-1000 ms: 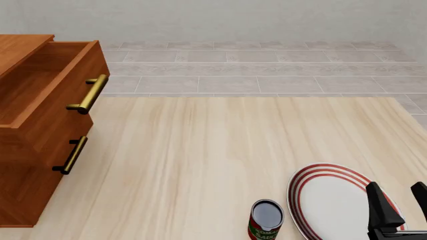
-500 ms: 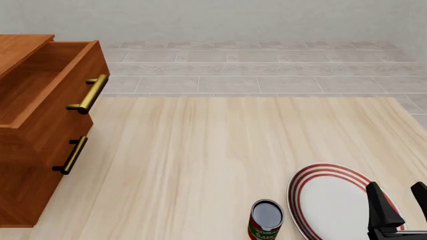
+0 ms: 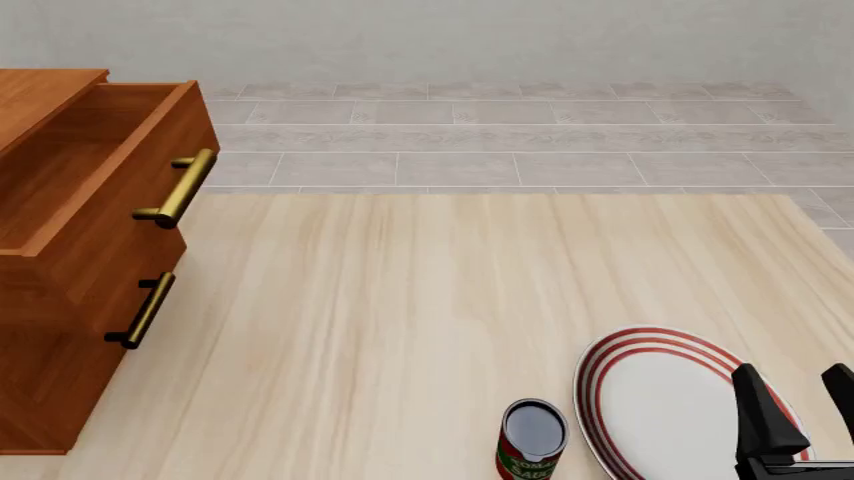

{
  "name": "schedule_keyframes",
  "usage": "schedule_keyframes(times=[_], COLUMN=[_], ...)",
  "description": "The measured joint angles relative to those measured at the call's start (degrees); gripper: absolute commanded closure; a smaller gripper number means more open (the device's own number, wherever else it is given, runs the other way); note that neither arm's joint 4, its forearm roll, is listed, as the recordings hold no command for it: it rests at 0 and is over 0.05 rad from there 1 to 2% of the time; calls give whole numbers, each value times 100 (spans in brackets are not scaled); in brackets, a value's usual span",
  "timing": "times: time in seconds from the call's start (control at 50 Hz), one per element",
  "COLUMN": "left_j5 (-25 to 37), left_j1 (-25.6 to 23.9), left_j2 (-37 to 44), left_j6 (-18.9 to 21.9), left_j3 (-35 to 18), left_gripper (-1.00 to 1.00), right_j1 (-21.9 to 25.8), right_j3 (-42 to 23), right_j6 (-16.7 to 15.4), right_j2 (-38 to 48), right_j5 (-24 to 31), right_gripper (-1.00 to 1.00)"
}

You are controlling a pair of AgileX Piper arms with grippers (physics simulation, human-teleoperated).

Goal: Put the bowl on top of the cabinet.

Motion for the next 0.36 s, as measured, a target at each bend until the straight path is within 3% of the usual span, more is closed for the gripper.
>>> schedule_keyframes(times=[0.36], left_j5=[200], left_j1=[-344], left_j2=[-475], left_j6=[14], left_j3=[49], left_gripper=[-100], right_j1=[0], right_j3=[0], right_j6=[0], right_j2=[0], right_j5=[0], right_gripper=[-100])
